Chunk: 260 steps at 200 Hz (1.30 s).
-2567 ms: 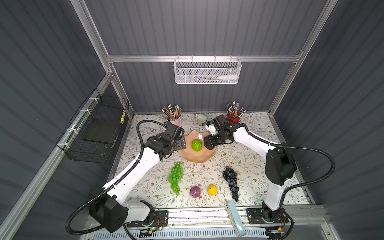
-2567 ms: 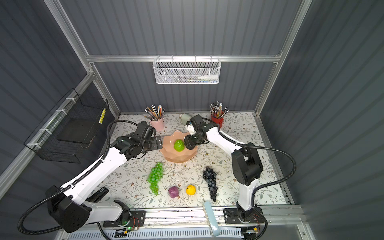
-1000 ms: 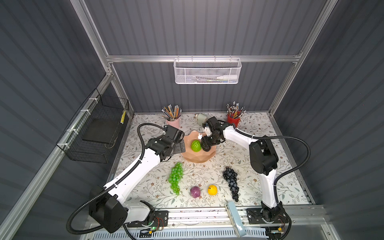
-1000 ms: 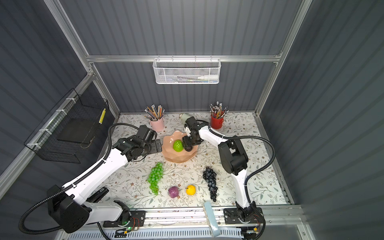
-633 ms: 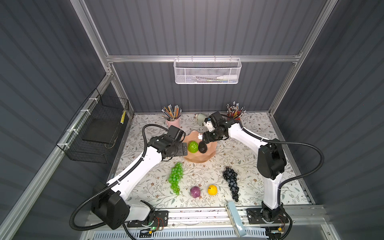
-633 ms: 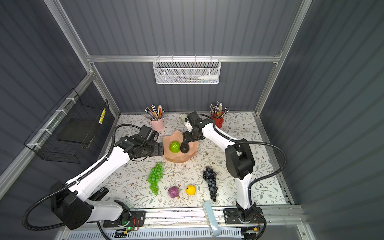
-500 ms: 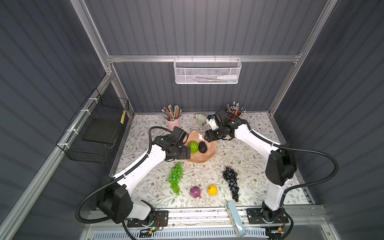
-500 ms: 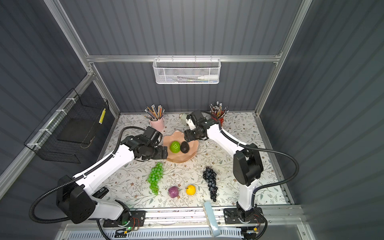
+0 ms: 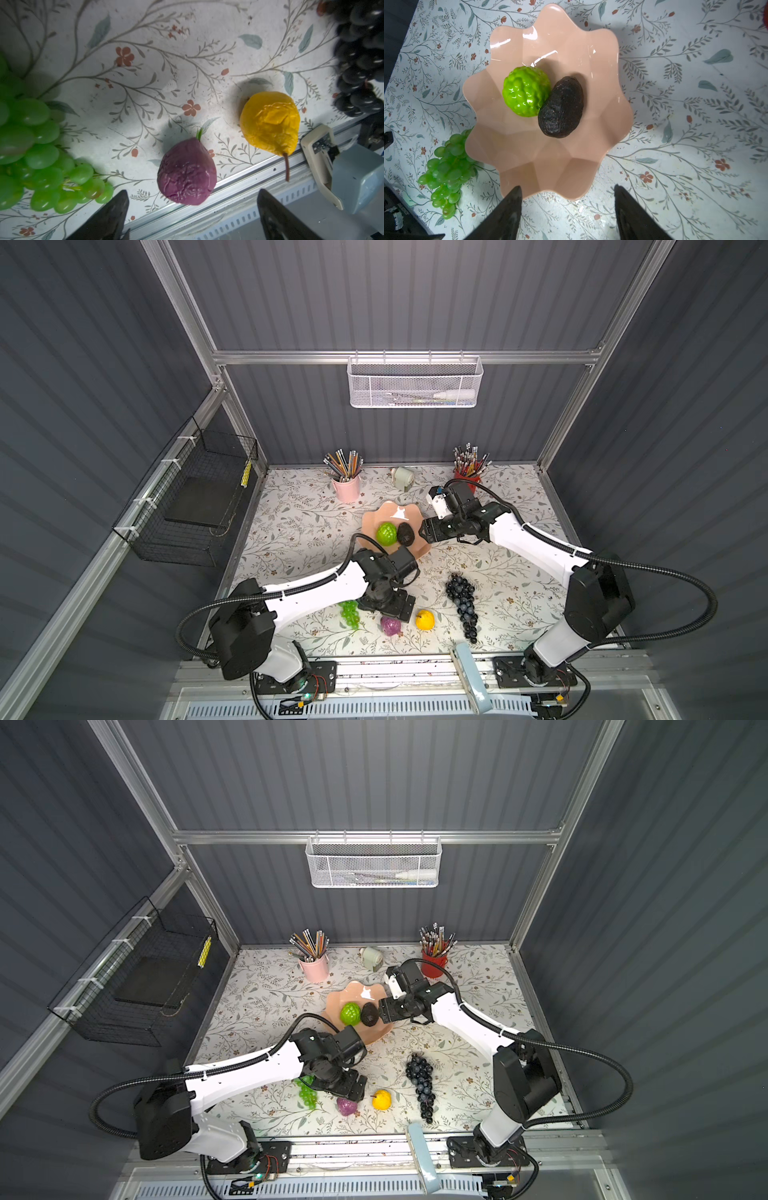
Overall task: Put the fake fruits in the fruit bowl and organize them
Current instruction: 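Grasp purple fruit with left gripper while right gripper releases avocado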
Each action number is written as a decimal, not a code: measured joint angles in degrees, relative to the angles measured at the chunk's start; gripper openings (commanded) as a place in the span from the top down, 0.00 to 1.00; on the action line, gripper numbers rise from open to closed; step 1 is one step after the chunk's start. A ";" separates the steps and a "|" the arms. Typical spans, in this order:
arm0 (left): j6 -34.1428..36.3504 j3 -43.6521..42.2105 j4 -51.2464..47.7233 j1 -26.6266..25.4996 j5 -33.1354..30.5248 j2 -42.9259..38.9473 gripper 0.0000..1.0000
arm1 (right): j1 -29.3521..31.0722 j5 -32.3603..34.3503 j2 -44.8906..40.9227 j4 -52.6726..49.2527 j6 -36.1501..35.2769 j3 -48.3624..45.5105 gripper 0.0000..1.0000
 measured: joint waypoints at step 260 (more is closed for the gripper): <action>1.09 3.15 -2.67 3.43 -4.81 0.94 0.55 | 2.60 -1.55 0.55 3.32 0.96 -0.24 0.30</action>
